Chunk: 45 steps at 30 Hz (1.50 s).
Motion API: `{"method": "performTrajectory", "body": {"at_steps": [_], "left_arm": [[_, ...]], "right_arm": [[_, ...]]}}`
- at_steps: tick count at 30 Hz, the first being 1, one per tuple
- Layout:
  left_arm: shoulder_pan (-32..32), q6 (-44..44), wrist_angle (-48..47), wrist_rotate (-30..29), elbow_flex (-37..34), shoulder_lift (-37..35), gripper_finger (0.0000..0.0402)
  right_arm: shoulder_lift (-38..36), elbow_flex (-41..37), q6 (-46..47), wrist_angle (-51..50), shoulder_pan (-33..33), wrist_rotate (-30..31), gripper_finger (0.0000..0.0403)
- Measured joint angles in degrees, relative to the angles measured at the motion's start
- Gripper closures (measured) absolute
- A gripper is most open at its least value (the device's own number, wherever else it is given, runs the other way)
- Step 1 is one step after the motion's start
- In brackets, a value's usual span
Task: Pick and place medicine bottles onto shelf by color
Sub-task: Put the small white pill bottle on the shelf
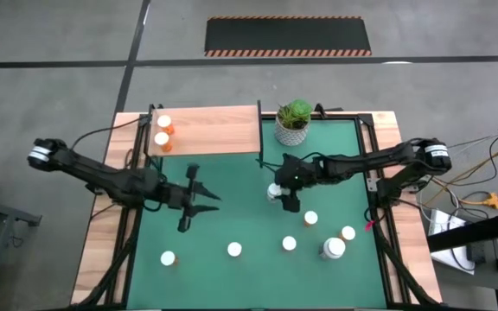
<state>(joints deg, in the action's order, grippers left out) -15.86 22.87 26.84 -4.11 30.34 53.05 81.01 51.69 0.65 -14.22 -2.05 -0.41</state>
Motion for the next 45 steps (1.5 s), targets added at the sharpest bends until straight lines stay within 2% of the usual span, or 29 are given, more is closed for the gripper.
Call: {"method": "performTrajectory", "body": {"at_steps": [4,13,26,31,36,41,45], "left_arm": [[0.0,-0.6,-0.1,-0.4,-2.0,-3.8,0.0298],[0.0,-1.6,-0.4,-0.5,-5.5,-8.1,0.0298],[0.0,-1.7,-0.1,-0.5,-6.2,-9.2,0.0298],[0.0,-1.5,1.7,-1.2,-6.3,-9.3,0.0298],[0.0,0.7,2.8,-5.8,-5.5,-11.7,0.0298],[0.0,1.5,2.8,-11.1,-6.2,-15.3,0.0298],[0.0,1.3,2.6,-14.2,-7.3,-17.3,0.0298]], "right_arm": [[0.0,-3.1,0.7,6.7,-0.1,-1.2,0.0076],[0.0,-5.5,1.3,10.7,-0.1,-1.1,0.0083],[0.0,-5.6,1.3,10.6,-0.1,-1.1,0.0193],[-0.1,-5.0,1.8,10.0,-0.1,-1.1,0.0212],[-1.3,0.3,5.1,2.8,0.5,-1.1,0.0206],[-1.9,10.3,8.7,-8.2,2.4,-1.1,0.0207],[-1.1,19.1,10.8,-12.5,3.2,0.1,0.0207]]}}
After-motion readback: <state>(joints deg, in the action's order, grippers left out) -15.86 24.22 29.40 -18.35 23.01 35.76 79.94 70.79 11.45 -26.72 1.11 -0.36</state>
